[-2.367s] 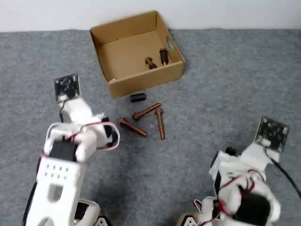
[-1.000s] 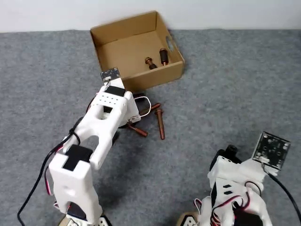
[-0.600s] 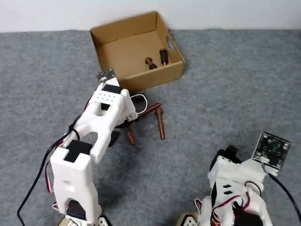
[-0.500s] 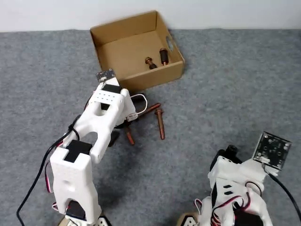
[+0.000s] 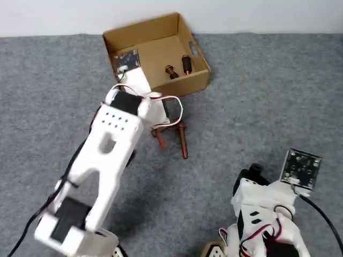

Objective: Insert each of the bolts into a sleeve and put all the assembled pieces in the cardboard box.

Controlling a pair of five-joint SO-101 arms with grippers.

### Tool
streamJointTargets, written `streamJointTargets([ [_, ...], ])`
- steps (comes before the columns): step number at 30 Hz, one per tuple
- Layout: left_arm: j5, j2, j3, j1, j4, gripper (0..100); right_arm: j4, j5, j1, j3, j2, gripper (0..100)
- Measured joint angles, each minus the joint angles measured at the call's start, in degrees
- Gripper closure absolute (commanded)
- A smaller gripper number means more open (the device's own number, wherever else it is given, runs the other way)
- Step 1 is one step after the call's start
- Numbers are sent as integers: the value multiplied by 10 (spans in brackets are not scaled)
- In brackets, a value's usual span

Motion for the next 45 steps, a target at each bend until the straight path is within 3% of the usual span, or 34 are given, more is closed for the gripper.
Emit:
streamJointTargets([
  [6, -35, -124, 18, 2, 2, 996, -1, 14, -33, 0, 0, 991],
  [12, -65, -272, 113, 2, -18, 996, -50, 47, -72, 0, 0, 991],
  [22, -120, -582, 362, 1, -135, 996, -150, 48, -235, 39, 1, 991],
  [30, -127, -782, 454, 1, -180, 996, -235, 88, -371, 102, 5, 991],
  [37, -129, -850, 464, 47, -205, 996, -316, 178, -448, 135, 2, 991],
  [45, -129, -852, 468, 91, -205, 996, -360, 236, -462, 138, 5, 991],
])
